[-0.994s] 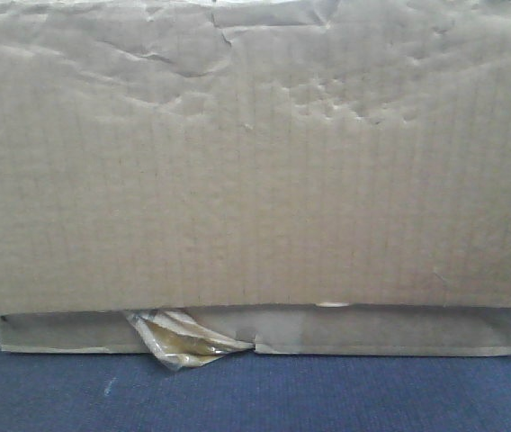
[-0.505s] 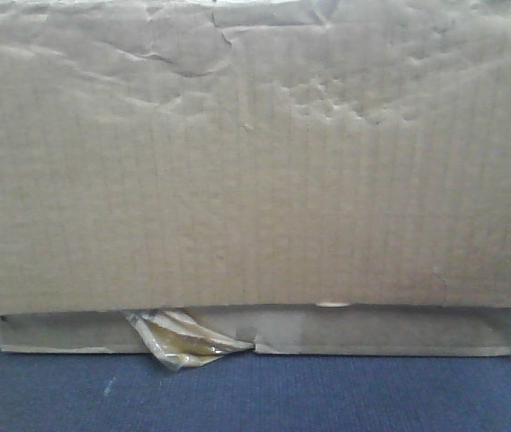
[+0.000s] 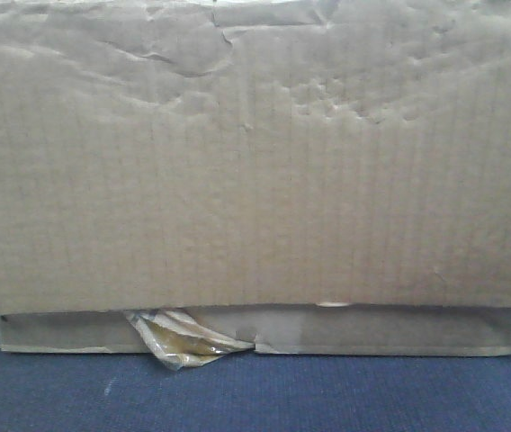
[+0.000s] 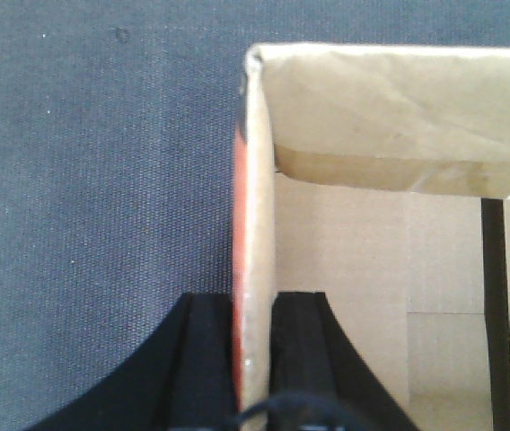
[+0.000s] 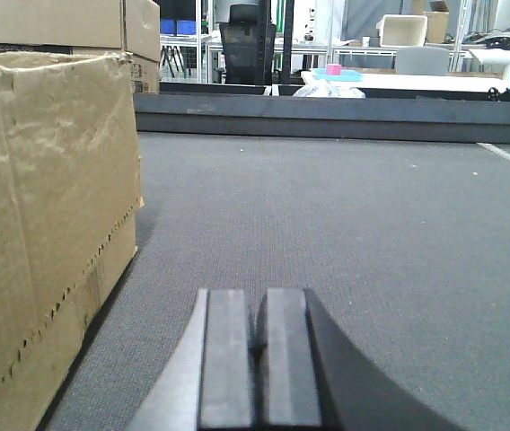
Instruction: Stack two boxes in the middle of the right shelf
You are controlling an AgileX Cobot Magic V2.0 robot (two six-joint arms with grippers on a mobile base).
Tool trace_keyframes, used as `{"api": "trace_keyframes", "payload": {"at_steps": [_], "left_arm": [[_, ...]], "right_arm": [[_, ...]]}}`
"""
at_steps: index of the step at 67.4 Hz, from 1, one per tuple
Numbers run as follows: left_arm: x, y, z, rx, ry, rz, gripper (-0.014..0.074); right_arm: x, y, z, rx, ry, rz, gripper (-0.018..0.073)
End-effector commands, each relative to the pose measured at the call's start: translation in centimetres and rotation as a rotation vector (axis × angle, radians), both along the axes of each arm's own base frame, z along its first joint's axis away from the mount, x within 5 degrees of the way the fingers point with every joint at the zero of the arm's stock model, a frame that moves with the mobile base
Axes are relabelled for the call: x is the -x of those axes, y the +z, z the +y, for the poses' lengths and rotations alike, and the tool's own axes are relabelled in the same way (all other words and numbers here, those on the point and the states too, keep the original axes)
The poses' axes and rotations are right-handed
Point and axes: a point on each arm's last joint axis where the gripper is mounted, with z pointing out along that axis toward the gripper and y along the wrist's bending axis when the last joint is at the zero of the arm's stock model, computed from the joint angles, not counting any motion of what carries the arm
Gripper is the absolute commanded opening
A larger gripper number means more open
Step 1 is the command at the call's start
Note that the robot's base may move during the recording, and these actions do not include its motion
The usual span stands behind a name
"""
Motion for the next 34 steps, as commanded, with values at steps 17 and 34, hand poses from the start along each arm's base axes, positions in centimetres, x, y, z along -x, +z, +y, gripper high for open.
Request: {"api": "trace_keyframes", "payload": {"at_steps": [17,34], "left_arm": [[-0.1,4.7,0.5,-0.079,-0.005,-0.069,-0.0111],[1.0,9.5,3.1,-0.168,0.071,-0.122,-0.0111]], "right_arm": [[0.0,0.2,0.0,0.003,-0.006,-0.024,-0.0168],[0.0,0.2,0.0,0.003,-0.006,-0.024,-0.0168]]}}
